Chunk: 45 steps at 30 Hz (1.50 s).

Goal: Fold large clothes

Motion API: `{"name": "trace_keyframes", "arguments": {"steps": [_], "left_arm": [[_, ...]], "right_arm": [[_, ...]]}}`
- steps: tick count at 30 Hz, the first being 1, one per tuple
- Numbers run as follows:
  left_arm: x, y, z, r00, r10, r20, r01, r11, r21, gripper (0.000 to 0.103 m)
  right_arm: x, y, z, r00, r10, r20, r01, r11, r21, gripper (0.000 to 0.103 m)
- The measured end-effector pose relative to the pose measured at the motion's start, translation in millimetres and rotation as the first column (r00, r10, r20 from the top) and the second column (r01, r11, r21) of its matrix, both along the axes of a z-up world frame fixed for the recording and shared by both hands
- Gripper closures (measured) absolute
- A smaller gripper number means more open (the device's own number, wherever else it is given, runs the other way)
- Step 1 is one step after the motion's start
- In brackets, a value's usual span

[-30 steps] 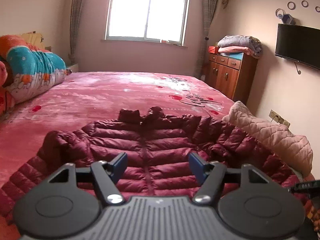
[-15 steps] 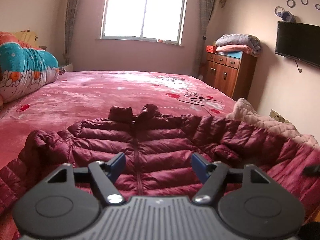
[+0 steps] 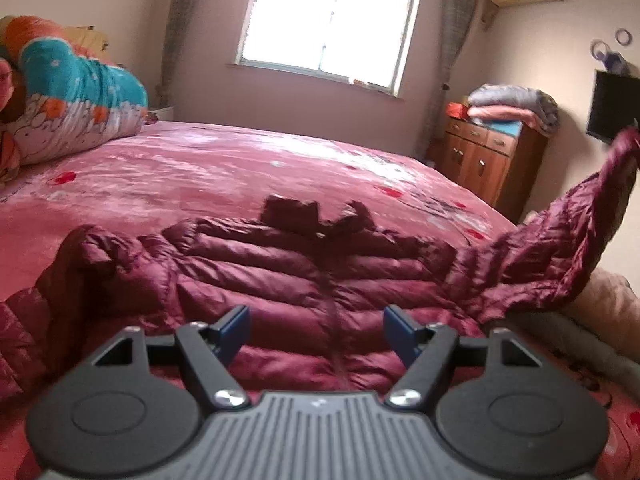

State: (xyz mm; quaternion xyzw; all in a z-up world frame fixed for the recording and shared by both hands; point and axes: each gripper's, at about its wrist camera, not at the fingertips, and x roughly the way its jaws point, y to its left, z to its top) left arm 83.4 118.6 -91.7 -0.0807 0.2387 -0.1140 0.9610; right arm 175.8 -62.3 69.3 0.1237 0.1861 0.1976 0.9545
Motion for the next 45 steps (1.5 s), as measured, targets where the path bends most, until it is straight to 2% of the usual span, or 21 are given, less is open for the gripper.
{"name": "trace_keyframes", "arguments": {"steps": [6,12,16,19,23,27,30,32,34,38,40,42,45], "left_arm": [[20,46,-2,0.995,0.091,0.034,-0.088,0.994,-0.068,0.028],[37,91,-6,0.977,0.199,0.072,-0.192,0.978,-0.086,0.027],[44,110,-5,0.964,0.238,0.117,-0.229,0.970,-0.086,0.027],[48,123,-6,0.955,0.267,0.128,-0.253,0.960,-0.117,0.026],[50,134,-12,0.942,0.315,0.116,-0.294,0.941,-0.166,0.026],[58,139,-18,0.939,0.331,0.090,-0.313,0.934,-0.175,0.026],[60,143,-21,0.937,0.340,0.076,-0.321,0.927,-0.193,0.026],[60,145,-22,0.937,0.343,0.072,-0.322,0.923,-0.208,0.025],[61,146,-23,0.938,0.340,0.069,-0.320,0.924,-0.211,0.025],[61,146,-24,0.942,0.326,0.074,-0.305,0.929,-0.211,0.025],[61,145,-24,0.944,0.318,0.084,-0.295,0.931,-0.213,0.025],[60,144,-23,0.948,0.304,0.088,-0.281,0.936,-0.214,0.025],[60,141,-23,0.955,0.281,0.097,-0.256,0.943,-0.215,0.025]], "right_arm": [[75,58,12,0.995,0.095,0.036,-0.090,0.987,-0.132,0.089],[141,117,-8,0.980,0.200,-0.015,-0.199,0.961,-0.193,0.089],[174,145,-35,0.966,0.245,-0.086,-0.254,0.958,-0.130,0.089],[201,168,-67,0.954,0.263,-0.145,-0.276,0.958,-0.078,0.089],[229,186,-106,0.935,0.270,-0.228,-0.284,0.958,-0.032,0.087],[249,202,-140,0.911,0.280,-0.302,-0.280,0.959,0.045,0.080],[250,203,-149,0.891,0.301,-0.339,-0.285,0.954,0.096,0.063],[248,207,-152,0.881,0.323,-0.345,-0.291,0.946,0.142,0.029],[250,213,-155,0.875,0.347,-0.338,-0.299,0.936,0.187,0.018],[248,212,-146,0.881,0.363,-0.305,-0.299,0.925,0.236,0.004],[238,198,-136,0.896,0.354,-0.269,-0.289,0.923,0.252,0.004],[233,190,-131,0.928,0.287,-0.237,-0.233,0.944,0.233,0.004],[203,144,-124,0.968,0.134,-0.211,-0.098,0.980,0.175,0.004]]}}
